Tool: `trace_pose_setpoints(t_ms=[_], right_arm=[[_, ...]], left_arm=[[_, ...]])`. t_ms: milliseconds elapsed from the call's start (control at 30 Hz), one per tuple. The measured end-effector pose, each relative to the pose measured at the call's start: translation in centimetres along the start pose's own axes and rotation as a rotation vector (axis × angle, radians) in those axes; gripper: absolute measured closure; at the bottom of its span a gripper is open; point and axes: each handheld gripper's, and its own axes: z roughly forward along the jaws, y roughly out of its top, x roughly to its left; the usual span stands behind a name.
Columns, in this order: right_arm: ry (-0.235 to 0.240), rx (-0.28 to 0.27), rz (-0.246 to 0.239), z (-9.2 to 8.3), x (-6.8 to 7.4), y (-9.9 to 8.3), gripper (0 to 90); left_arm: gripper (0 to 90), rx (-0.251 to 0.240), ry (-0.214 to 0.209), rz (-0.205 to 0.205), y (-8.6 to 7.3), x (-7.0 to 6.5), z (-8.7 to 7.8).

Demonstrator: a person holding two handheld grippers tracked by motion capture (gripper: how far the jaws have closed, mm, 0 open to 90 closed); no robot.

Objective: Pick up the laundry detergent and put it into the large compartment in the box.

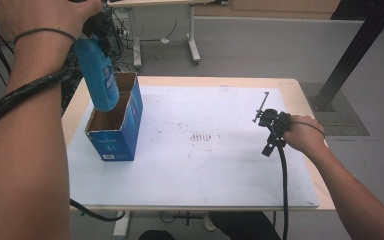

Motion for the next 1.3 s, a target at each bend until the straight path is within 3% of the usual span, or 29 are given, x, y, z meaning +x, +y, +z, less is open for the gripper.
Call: trace_pose_setpoints(t_ms=[667, 900, 1300], right_arm=[[0.016, 0.012, 0.018, 1.0, -0.8, 0.4, 3.9], [0.020, 0.017, 0.021, 1.1, -0.8, 0.6, 4.1], [0.018, 0.019, 0.026, 1.2, -1.0, 0.4, 4.1]], left_arm=[[37.2, 0.008, -0.003, 0.025, 1.1, 2.1, 3.4], [37.3, 0.010, -0.011, 0.049, 1.3, 2.5, 5.0], [37.3, 0.036, -0.023, 0.050, 2.0, 3.4, 8.0]])
